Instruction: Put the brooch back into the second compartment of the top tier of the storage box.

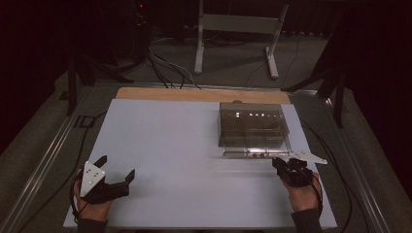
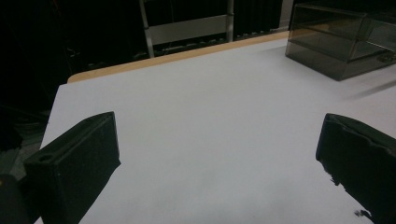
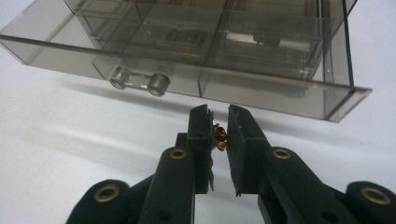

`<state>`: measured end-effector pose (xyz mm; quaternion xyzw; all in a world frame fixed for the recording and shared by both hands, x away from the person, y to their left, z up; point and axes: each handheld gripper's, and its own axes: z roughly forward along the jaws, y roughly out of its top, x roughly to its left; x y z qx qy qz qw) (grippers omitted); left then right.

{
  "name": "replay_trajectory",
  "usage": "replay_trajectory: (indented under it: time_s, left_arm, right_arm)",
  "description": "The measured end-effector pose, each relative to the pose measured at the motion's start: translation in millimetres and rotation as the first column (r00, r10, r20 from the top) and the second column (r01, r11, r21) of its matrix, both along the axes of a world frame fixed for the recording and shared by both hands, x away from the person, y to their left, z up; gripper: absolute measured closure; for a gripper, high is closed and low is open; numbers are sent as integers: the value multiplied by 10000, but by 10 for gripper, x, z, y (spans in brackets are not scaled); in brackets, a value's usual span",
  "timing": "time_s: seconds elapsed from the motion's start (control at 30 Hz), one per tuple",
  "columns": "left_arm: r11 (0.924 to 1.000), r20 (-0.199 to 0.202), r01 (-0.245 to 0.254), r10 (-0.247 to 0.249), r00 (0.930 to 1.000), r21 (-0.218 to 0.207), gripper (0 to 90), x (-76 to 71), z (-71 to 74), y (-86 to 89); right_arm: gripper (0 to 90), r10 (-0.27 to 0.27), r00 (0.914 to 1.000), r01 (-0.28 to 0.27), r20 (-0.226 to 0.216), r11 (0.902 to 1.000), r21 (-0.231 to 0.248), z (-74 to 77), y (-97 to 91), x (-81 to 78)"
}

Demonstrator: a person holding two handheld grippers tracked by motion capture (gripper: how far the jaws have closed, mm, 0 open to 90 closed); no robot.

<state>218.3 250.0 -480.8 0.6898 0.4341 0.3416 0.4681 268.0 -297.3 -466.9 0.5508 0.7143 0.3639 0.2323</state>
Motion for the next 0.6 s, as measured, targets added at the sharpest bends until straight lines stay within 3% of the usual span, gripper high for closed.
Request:
replay_trajectory:
  time_s: [0.6]
  left_arm:
    - [10000,-11,-13,13,10000,-17,2,1,-2,3]
  right_arm:
    - [807,157,9993,-158,347,9999,29,191,58,31]
